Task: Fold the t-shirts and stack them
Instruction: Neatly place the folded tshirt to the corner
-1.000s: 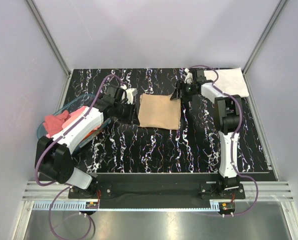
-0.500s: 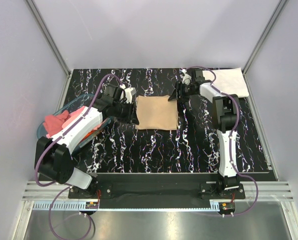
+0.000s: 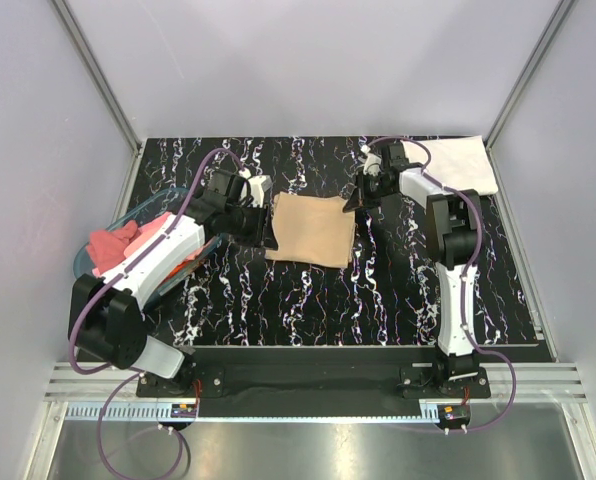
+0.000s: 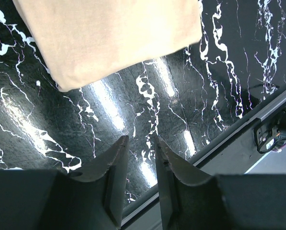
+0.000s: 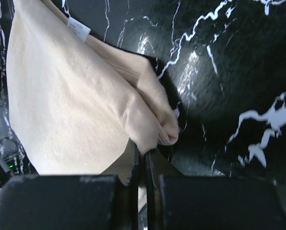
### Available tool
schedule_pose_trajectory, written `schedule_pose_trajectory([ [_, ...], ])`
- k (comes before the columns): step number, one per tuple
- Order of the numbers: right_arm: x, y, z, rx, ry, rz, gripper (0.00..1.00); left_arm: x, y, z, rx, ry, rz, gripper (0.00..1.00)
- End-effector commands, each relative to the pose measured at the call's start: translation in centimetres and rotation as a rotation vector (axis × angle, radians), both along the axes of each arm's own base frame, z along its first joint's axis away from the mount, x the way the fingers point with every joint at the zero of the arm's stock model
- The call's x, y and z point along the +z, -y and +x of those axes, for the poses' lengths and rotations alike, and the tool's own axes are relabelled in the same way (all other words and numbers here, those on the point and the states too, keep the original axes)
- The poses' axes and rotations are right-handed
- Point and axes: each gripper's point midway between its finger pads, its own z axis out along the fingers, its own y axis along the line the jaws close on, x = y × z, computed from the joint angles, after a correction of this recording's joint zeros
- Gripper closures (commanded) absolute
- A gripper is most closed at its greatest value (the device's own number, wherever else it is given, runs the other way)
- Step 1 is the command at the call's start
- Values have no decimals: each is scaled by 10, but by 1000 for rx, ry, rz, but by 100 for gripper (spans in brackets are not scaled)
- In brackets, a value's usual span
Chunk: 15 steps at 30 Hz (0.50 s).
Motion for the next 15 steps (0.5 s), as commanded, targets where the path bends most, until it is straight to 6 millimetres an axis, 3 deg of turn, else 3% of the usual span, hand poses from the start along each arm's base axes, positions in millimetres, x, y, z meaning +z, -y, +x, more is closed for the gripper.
schedule_pose_trajectory([
  [1, 54, 8, 3, 7, 167, -97, 100, 22, -2, 4, 8, 91, -31, 67],
  [4, 79, 17, 0, -20, 227, -136, 100, 24, -2, 4, 9, 97, -35, 67],
  [8, 89, 27, -2, -20, 258, -186, 100, 25, 1, 4, 0, 90, -47, 67],
  [15, 85, 32, 2, -20, 249, -222, 100, 25, 1, 4, 0, 91, -47, 67],
])
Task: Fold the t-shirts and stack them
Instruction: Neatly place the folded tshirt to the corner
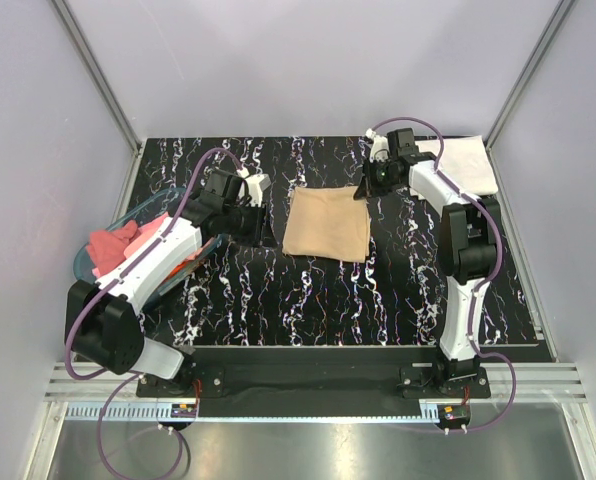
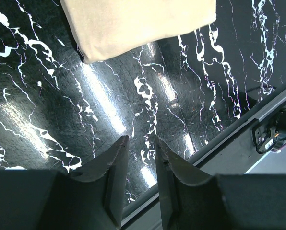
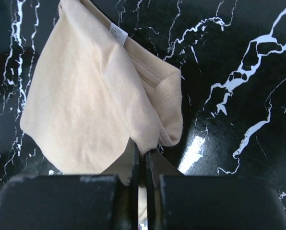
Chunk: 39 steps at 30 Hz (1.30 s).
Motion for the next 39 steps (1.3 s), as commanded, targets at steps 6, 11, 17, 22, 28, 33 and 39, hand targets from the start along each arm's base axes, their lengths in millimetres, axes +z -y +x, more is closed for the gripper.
schedule_pose_trajectory([
  [6, 16, 16, 14, -71, 71, -129, 100, 14, 2, 8, 7, 59, -27, 67],
  [11, 28, 3, 6, -157, 115, -199, 100, 12, 1, 12, 19, 57, -21, 67],
  [17, 22, 9, 2, -148, 174, -281, 100, 6, -2, 13, 30, 48, -7, 67],
  [22, 37, 26, 1, -119, 236, -369, 100, 7, -3, 14, 36, 58, -4, 66],
  [28, 48, 57, 6, -135, 257, -379, 100, 4, -1, 14, 23, 41, -14, 66],
  [33, 63, 89, 8, -136, 310, -452, 100, 11, 0, 12, 20, 57, -27, 65],
  [39, 83, 132, 23, -142, 377, -585, 100, 10, 2, 10, 11, 47, -36, 64],
])
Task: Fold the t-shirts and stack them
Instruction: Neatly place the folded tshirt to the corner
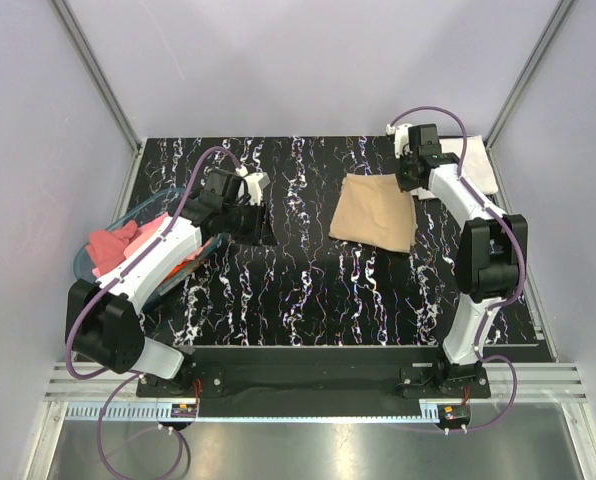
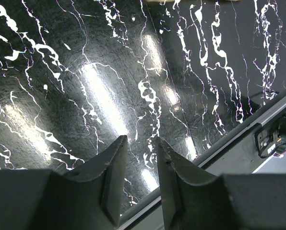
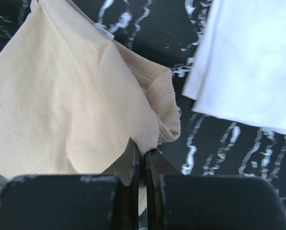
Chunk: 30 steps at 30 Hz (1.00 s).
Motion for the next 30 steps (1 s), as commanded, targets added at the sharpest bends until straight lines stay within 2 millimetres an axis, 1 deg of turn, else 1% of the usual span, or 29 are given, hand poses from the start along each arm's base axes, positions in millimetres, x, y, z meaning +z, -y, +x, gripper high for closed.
schedule_pose_trajectory([
  [1, 52, 22, 18, 33, 143, -120, 100, 12, 5, 4, -8, 34, -44, 64],
  [5, 60, 36, 29, 58, 167, -169, 100, 16, 5, 3, -11, 44, -53, 63],
  [7, 59, 51, 35, 39, 163, -219, 100, 14, 2, 5, 1, 47, -38, 63],
  [8, 58, 57, 38, 44, 162, -252, 100, 14, 2, 6, 1, 50, -39, 63],
  [9, 57, 70, 41, 22, 159, -272, 100, 15, 3, 5, -3, 48, -43, 63],
  [11, 58, 83, 50, 6, 161, -301, 100, 12, 4, 5, -6, 39, -43, 62],
  [12, 65, 88, 56, 1, 178, -306, 100, 11, 4, 6, -7, 35, -44, 62],
  [13, 64, 97, 58, -10, 175, -317, 100, 11, 5, 5, -9, 32, -46, 62],
  [15, 70, 106, 62, -5, 189, -338, 100, 9, 6, 4, -16, 20, -50, 62],
  [16, 78, 109, 67, -8, 209, -341, 100, 9, 6, 4, -17, 19, -54, 62],
  [17, 84, 108, 70, 1, 224, -343, 100, 11, 7, 4, -19, 23, -58, 62],
  [18, 92, 123, 72, -18, 238, -346, 100, 12, 7, 5, -18, 28, -59, 62],
  [19, 93, 123, 75, -7, 245, -349, 100, 13, 7, 5, -20, 30, -61, 62],
  [24, 102, 139, 88, 10, 265, -411, 100, 17, 5, 7, -11, 39, -74, 62],
  [27, 110, 147, 92, 1, 277, -446, 100, 18, 9, 4, -24, 29, -99, 62],
  [30, 115, 150, 94, 3, 286, -468, 100, 18, 12, -1, -40, 17, -123, 62],
])
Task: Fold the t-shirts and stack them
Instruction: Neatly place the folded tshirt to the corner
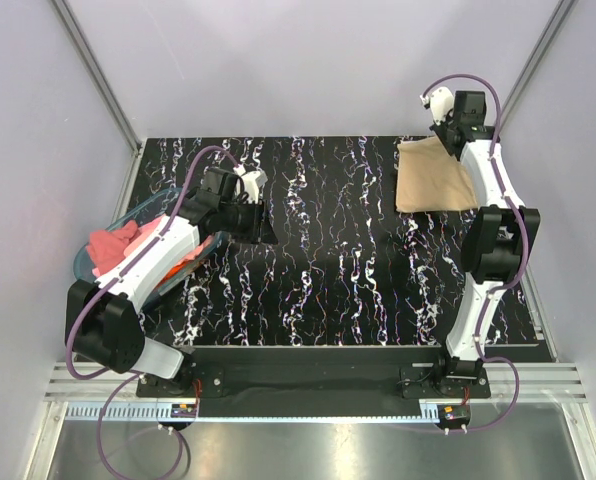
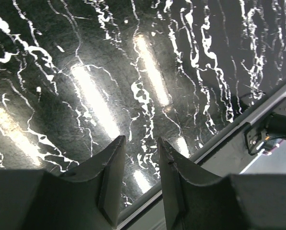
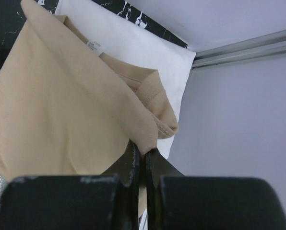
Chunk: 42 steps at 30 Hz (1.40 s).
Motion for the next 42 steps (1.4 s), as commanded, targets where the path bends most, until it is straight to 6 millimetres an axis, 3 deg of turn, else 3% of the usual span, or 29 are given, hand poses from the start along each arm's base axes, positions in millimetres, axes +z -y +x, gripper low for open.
schedule_pose_trajectory([
  [1, 42, 10, 17, 1, 110, -74, 100, 14, 10, 0, -32, 35, -79, 62],
  [6, 52, 14, 29, 1, 152, -104, 100, 18, 12, -2, -42, 39, -96, 62],
  [13, 51, 21, 40, 34, 175, -127, 100, 18, 11, -2, -39, 42, -93, 62],
  [18, 54, 38, 53, 12, 196, -146, 100, 13, 12, -1, -39, 26, -88, 62],
  [31, 58, 57, 73, 0, 237, -152, 100, 8, 12, 0, -39, 12, -83, 63],
  [38, 50, 70, 87, -13, 260, -118, 100, 6, 11, 1, -36, 12, -77, 63],
  [42, 34, 77, 102, -4, 272, -95, 100, 5, 10, 3, -33, 11, -76, 62],
])
